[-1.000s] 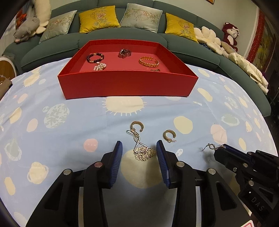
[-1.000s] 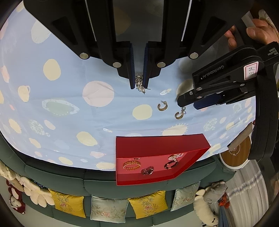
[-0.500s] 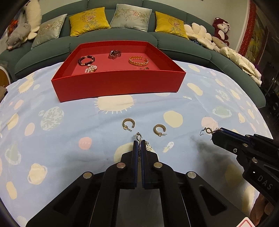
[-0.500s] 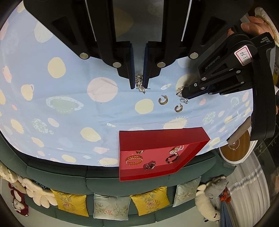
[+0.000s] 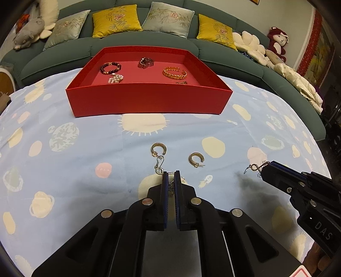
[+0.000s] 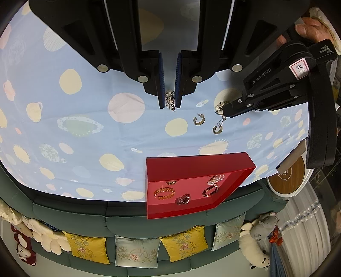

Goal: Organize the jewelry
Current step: 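Grasp a silver drop earring with the right gripper while the left gripper grasps the other, then carry both silver drop earrings into the red box and open both grippers, then move both grippers back over the two gold hoop earrings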

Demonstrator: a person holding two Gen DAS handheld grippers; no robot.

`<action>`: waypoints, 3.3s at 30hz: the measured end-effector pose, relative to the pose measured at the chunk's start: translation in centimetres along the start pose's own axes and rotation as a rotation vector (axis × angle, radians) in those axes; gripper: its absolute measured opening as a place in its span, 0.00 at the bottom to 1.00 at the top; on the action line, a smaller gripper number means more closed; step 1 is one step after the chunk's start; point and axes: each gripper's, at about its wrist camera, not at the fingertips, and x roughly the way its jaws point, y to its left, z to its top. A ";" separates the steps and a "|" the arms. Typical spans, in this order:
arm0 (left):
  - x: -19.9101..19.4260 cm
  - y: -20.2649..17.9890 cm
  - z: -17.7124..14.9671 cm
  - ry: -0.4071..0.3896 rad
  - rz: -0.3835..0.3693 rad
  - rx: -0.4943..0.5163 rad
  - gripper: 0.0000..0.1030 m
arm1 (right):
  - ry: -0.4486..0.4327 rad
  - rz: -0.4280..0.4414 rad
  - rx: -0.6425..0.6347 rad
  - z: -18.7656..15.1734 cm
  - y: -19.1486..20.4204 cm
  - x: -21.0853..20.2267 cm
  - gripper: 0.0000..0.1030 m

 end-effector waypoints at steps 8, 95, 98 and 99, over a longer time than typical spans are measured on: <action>0.3 -0.7 -0.1 -0.035 0.071 0.041 0.34 | -0.001 0.006 0.004 0.0 0.0 -0.1 0.08; 3.9 7.9 18.9 -0.128 -0.041 -0.148 0.16 | -0.053 0.152 0.080 16.5 1.3 12.1 0.10; 0.8 7.8 18.0 -0.164 -0.027 -0.134 0.16 | -0.092 0.159 0.085 16.3 0.8 9.4 0.10; -0.2 7.7 17.6 -0.170 -0.015 -0.119 0.16 | -0.108 0.156 0.081 16.1 0.7 8.0 0.10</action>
